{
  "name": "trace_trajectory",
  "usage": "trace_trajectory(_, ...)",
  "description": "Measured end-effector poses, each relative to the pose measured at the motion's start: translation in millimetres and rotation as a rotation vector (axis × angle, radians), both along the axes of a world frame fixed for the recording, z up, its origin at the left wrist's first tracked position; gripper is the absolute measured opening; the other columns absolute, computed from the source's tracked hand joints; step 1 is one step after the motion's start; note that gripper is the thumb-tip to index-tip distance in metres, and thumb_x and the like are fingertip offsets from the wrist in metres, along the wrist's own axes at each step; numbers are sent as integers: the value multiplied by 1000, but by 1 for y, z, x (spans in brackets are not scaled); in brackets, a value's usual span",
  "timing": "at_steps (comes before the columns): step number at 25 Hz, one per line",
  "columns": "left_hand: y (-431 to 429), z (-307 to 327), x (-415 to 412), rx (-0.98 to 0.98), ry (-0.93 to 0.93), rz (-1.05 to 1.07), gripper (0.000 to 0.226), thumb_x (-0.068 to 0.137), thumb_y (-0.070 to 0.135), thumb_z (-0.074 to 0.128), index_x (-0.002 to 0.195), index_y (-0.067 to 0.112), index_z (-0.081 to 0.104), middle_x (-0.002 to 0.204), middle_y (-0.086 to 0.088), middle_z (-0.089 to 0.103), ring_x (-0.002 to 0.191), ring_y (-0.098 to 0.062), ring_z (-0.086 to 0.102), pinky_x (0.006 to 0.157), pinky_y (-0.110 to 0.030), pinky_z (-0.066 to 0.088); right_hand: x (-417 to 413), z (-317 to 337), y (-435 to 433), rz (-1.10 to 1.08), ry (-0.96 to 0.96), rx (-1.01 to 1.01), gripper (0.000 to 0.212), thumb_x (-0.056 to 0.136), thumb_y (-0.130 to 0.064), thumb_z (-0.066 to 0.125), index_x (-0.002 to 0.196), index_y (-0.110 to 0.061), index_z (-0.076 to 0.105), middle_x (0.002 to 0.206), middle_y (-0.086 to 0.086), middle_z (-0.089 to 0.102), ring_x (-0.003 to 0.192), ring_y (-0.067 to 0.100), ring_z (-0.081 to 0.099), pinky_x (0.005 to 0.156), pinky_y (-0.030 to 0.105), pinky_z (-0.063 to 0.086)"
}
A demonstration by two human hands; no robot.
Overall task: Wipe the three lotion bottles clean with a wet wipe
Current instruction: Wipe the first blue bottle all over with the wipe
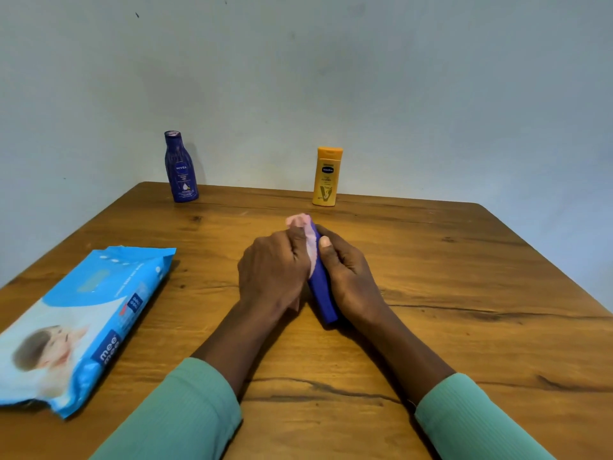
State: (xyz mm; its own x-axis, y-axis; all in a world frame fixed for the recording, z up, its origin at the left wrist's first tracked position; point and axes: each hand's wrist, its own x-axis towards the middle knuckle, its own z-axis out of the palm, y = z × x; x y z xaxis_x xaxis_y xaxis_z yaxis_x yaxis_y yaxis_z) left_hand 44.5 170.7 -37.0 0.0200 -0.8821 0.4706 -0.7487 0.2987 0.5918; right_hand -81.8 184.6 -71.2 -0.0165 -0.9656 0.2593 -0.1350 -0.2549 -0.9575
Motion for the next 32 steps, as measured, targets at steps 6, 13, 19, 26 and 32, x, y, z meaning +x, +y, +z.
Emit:
trace_trajectory(6, 24, -19, -14, -37, -321, -213, 80, 103, 63, 10, 72, 18, 67, 62, 2, 63, 58, -18, 58, 60, -36, 48, -5, 13, -1, -170, -566, 147, 30, 112, -35, 41, 123, -42, 68, 121, 5, 69, 89, 24, 62, 77, 42, 56)
trace_trajectory(13, 5, -7, -8, 41, 76, -30, 73, 108, 59, 19, 60, 19, 56, 52, 2, 55, 47, -16, 55, 50, -32, 46, -5, 20, 10, 199, -375, 158, 40, 106, -50, 50, 144, -40, 58, 134, 17, 66, 113, 35, 69, 92, 52, 58)
trace_trajectory(19, 9, -6, -6, 5, -73, 36, 63, 107, 54, 23, 60, 21, 49, 52, 7, 47, 46, -12, 47, 47, -26, 26, 13, 15, 16, 60, -532, 242, 44, 108, -48, 42, 142, -25, 58, 126, 18, 71, 103, 29, 71, 86, 46, 60)
trace_trajectory(26, 15, -19, -16, -318, -258, -122, 48, 104, 51, 46, 70, 24, 65, 58, 7, 58, 46, -11, 46, 48, -24, 28, 7, 18, 9, 5, -966, 358, 60, 103, -60, 47, 104, -13, 84, 91, 11, 69, 80, 20, 66, 88, 41, 52)
trace_trajectory(32, 8, -14, -16, -256, 159, -28, 26, 104, 44, 52, 109, 19, 50, 76, 10, 56, 57, -9, 54, 48, -19, 35, 10, 27, 20, 17, -910, 361, 47, 102, -56, 52, 120, -17, 71, 100, 12, 80, 86, 25, 78, 91, 52, 58)
